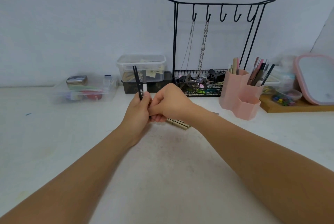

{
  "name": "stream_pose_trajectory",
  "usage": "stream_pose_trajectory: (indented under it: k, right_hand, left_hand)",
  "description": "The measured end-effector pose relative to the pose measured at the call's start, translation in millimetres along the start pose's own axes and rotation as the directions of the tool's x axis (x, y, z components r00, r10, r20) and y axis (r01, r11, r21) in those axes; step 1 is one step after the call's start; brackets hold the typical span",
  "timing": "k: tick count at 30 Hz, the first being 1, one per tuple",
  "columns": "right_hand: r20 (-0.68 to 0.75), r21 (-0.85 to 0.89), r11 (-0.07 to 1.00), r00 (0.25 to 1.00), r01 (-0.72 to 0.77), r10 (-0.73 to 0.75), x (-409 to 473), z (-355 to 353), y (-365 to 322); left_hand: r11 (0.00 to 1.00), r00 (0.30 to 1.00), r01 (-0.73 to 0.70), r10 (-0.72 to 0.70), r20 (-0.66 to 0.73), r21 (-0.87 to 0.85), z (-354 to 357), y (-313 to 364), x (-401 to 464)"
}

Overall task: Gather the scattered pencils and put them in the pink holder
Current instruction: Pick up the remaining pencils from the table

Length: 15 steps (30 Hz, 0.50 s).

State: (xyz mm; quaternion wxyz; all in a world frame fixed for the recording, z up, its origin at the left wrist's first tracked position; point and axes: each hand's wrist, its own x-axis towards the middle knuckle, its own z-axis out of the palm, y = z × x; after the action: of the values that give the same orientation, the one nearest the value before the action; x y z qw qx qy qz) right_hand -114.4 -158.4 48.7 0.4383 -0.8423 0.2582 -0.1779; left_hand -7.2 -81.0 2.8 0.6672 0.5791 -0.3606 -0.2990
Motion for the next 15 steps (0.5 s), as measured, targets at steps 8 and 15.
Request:
stream_pose_trajectory:
  k: [8,15]
  right_hand:
    - [0.084,-0.376,0.922,0.994,0.093,-0.066,-4,-57,-19]
    - [0.033,-0.713,0.68,0.96,-0.171,0.277,3,-106,34]
  left_hand:
    - [0.999,0.995,0.006,-0.011,-0.103,-0.05,1,13,-3]
    - [0.99,0.989,0.14,-0.141,-0.042,-0.032,1,12,-4]
